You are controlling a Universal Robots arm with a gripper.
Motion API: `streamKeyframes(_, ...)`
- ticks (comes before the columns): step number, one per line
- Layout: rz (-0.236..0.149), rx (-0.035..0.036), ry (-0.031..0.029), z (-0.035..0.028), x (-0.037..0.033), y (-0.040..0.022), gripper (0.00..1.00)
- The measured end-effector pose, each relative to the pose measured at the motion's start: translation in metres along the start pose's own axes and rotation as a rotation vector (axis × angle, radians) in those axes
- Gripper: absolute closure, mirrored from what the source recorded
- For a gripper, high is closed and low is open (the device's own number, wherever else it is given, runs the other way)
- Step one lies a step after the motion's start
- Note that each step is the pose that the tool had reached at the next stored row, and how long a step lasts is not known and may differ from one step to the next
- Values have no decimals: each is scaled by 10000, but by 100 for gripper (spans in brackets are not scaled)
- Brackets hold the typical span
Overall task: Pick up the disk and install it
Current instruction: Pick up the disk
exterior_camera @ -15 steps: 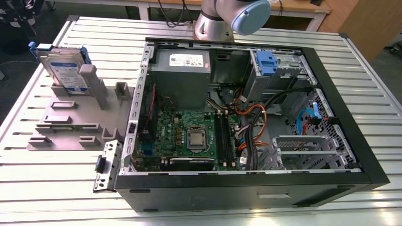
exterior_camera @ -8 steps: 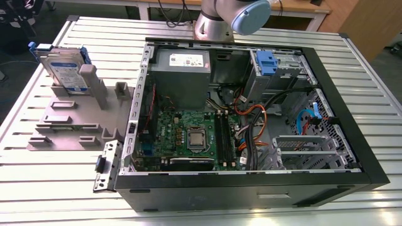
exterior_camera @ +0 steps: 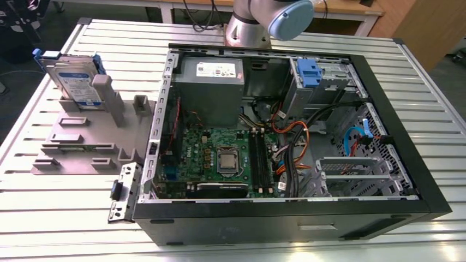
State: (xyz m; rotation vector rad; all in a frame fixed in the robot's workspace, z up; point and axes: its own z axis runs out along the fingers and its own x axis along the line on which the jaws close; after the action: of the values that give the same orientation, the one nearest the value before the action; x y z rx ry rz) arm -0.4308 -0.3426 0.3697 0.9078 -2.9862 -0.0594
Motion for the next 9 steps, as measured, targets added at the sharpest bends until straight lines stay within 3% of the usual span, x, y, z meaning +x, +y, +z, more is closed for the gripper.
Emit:
streamKeyframes(6,-58,0,2,0,1,1,89)
streamKeyframes(9,-372,3,14,1,1,1,89)
